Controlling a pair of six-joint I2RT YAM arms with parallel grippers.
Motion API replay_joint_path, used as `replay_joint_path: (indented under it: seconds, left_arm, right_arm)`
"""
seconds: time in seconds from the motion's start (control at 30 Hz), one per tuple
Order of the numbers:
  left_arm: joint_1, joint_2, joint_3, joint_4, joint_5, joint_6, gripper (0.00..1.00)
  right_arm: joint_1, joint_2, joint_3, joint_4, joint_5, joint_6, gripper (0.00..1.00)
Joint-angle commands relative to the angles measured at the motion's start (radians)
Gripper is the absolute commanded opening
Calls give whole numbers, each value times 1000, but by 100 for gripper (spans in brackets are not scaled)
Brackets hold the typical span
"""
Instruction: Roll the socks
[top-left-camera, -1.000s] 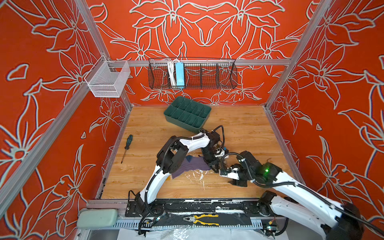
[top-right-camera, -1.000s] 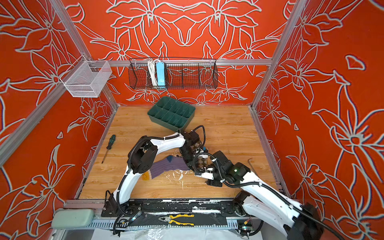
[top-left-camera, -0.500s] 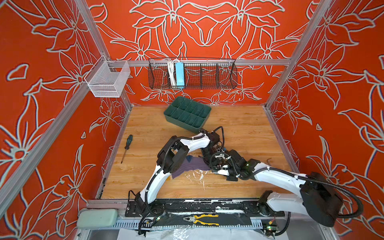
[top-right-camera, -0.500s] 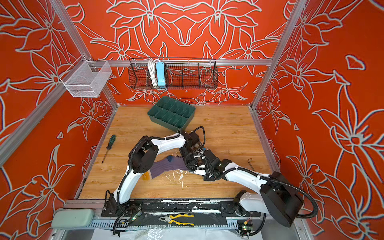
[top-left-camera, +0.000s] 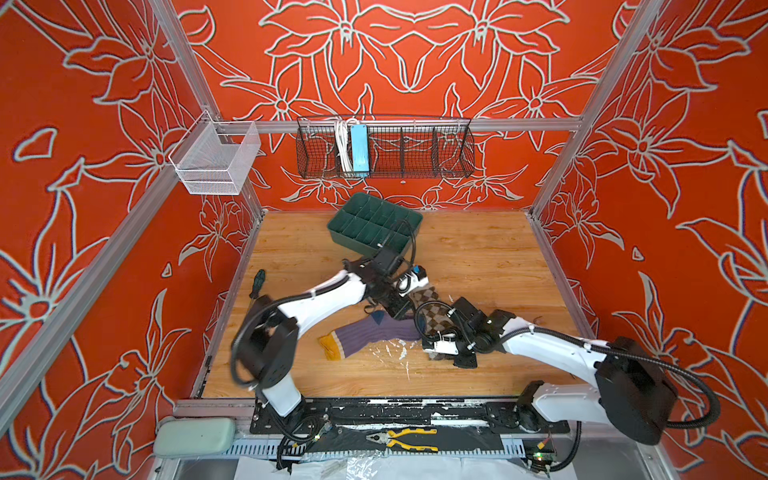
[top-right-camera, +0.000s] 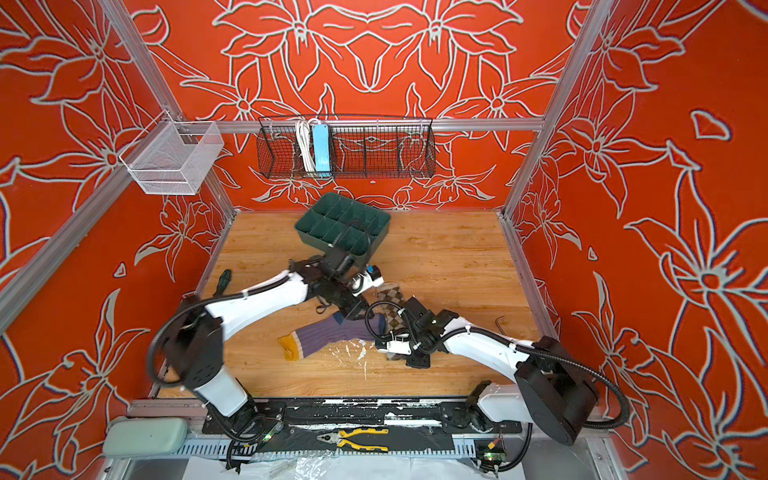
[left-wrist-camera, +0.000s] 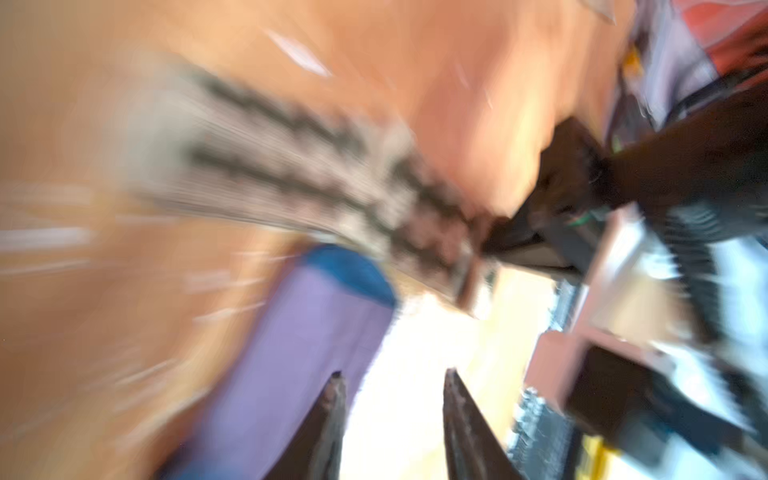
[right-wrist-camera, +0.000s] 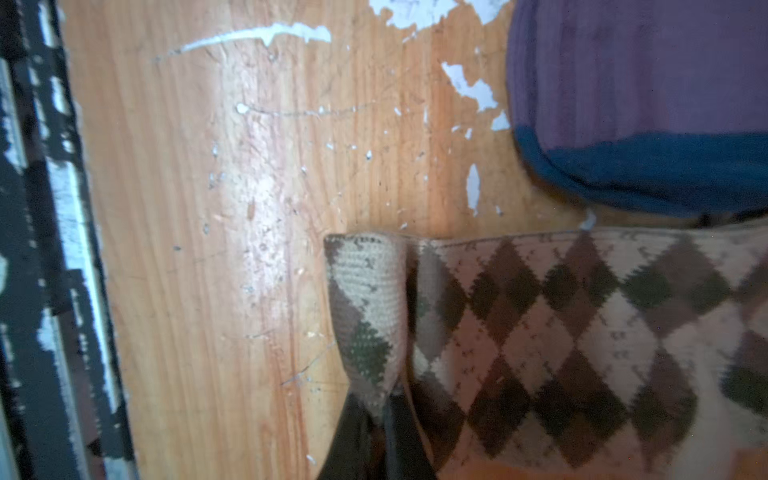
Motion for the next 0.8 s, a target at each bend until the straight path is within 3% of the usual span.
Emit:
replay_joint_path:
  seconds: [0.0, 0.1, 0.2, 0.3, 0.37, 0.53, 0.77]
  left_arm:
    - [2, -242, -181, 276, -305, -6, 48]
    - [3, -434, -293, 345, -198, 193, 51]
    - [-29, -513, -305, 261, -54, 384, 52]
    - [-195, -487, -287, 173, -206, 518, 53]
    - [-330, -432, -322, 211, -345, 579, 54]
    - [-485, -224, -408, 435, -420, 593, 55]
    - [-509, 65, -329, 524, -518, 417, 53]
  right_arm:
    - [-21, 128, 67, -204, -163, 8, 0]
    - [-32, 238, 135, -287, -196, -25, 0]
    - [-79, 327, 195, -332, -202, -19, 0]
    - [-122, 393, 228, -344, -193, -10, 0]
    - [-137, 417, 240, -327, -195, 3, 0]
    - [-149, 454, 255, -319, -201, 9, 0]
    - [-149, 407, 227, -297, -198, 7, 0]
